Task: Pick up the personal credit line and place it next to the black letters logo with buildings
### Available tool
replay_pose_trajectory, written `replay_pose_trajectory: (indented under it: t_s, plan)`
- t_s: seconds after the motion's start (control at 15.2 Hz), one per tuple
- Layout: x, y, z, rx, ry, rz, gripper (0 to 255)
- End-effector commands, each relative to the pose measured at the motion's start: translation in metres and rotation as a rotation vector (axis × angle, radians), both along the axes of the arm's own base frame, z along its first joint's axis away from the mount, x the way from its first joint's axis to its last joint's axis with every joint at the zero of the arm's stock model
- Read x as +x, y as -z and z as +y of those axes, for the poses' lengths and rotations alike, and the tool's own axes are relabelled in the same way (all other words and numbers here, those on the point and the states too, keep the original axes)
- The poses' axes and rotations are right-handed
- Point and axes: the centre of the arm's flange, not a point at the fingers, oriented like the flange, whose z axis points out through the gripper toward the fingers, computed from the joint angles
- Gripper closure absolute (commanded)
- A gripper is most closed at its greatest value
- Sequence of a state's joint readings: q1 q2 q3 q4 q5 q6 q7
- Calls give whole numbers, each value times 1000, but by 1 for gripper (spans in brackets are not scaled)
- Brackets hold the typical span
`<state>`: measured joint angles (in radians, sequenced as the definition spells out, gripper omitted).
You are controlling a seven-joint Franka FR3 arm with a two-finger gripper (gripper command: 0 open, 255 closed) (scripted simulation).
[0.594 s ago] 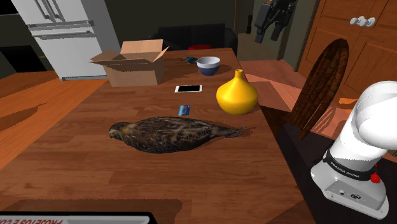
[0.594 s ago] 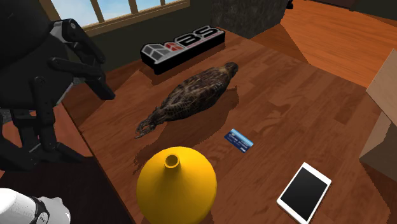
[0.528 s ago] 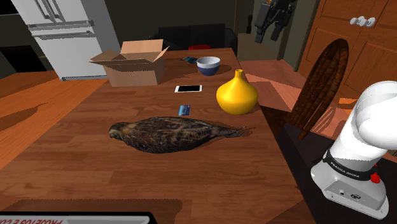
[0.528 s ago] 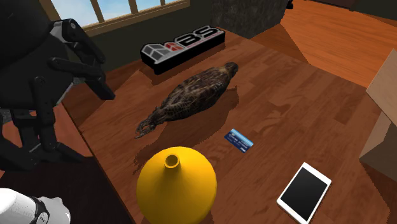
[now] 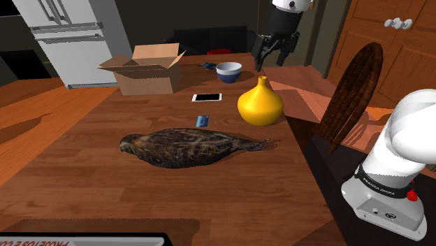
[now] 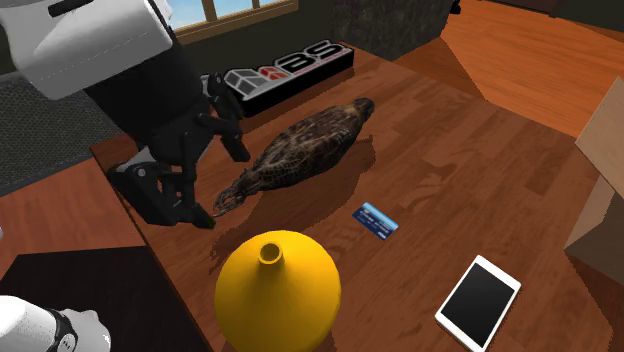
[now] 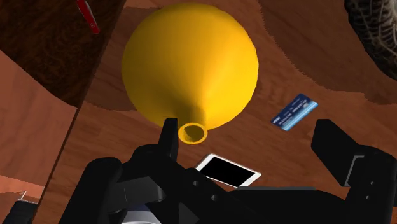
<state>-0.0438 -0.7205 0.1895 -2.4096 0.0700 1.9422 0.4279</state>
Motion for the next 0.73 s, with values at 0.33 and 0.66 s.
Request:
replay_pose_trajectory:
  t_s: [0.33,0.66]
  plan:
    - [46,62,64,-64,156,-72,0]
    - [87,107,100,-112,265,-120,0]
